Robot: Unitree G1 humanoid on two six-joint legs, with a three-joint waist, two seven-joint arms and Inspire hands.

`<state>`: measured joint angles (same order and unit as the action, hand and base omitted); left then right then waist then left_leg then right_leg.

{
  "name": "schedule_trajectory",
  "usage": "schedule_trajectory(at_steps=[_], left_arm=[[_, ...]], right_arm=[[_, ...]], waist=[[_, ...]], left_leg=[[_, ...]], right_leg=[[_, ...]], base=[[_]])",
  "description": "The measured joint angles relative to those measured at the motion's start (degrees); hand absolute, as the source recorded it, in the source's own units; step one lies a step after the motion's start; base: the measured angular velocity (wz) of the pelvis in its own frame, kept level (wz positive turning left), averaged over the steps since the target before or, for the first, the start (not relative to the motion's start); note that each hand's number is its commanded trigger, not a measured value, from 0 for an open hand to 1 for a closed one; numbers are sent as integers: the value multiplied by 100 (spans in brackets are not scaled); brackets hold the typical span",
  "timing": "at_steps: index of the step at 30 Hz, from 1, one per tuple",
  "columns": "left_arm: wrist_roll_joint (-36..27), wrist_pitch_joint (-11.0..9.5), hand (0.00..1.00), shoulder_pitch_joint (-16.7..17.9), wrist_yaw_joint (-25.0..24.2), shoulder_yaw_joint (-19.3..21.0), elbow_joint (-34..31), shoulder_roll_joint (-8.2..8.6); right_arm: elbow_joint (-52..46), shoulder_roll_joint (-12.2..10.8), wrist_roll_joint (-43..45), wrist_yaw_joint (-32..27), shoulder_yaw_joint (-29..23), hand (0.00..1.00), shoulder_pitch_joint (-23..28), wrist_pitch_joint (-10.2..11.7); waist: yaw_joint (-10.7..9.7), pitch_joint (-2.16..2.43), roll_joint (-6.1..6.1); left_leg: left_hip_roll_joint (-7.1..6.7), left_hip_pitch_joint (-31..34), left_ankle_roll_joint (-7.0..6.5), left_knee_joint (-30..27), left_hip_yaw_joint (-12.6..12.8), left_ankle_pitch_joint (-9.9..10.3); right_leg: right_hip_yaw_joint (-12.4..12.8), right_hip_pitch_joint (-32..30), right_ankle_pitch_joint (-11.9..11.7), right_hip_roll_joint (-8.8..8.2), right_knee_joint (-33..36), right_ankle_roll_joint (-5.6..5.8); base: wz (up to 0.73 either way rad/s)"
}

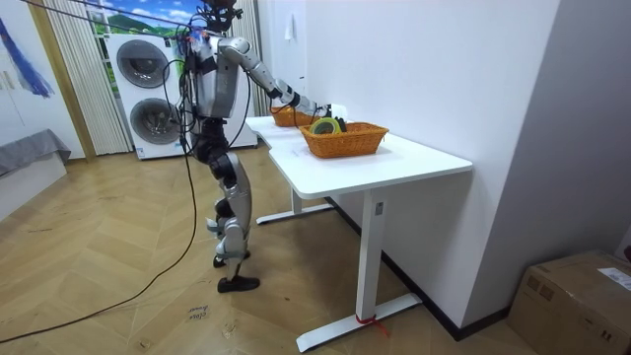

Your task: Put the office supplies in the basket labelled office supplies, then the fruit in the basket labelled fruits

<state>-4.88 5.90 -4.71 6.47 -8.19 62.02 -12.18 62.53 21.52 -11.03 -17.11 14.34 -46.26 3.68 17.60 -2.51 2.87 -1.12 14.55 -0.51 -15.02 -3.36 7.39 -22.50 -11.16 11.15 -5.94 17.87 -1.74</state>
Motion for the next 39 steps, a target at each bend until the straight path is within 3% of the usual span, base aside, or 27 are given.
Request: schedule_trajectory(at_steps=[7,16,21,27,29,34,39], left_arm=[[4,0,0,27,29,2,-2,-2],[3,-3,0,57,37,2,-12,-10],[16,-108,0,264,94,11,-22,-9],[273,-228,0,729,464,30,-127,-4],[344,-252,0,1037,589,110,-230,-14],[789,-227,0,1437,658,143,-223,-21],[1213,-221,0,1624,653,281,-244,-3]], right_arm=[[32,40,-40,169,3,100,1,-2],[13,85,-214,294,-60,100,-51,1],[-34,88,-199,294,-53,100,-49,-3],[-125,60,-204,320,-47,100,84,-105],[-501,13,-204,357,-46,100,405,-200],[-897,-34,-276,403,-47,100,537,-242],[-1421,-36,-306,414,-45,100,536,-235]], waist=[[14,-17,-29],[-8,-4,-114],[-19,5,-119],[-20,69,-24],[-29,127,60],[-82,166,164],[-100,175,173]], left_leg=[[8,-9,2,22,27,-1],[18,-11,3,35,29,0],[18,-20,4,50,26,1],[14,-159,3,79,35,-2],[17,-338,3,166,34,-2],[31,-605,5,182,36,0],[36,-920,14,271,35,6]], right_leg=[[24,-9,0,11,-6,0],[15,-8,-1,24,-20,0],[0,-5,-1,24,-23,-1],[-33,169,-9,36,-131,12],[-66,359,-12,52,-237,19],[-83,710,-26,94,-389,39],[-87,1007,-23,111,-444,41]], base=[[-1],[0],[0],[1],[0],[3],[1]])
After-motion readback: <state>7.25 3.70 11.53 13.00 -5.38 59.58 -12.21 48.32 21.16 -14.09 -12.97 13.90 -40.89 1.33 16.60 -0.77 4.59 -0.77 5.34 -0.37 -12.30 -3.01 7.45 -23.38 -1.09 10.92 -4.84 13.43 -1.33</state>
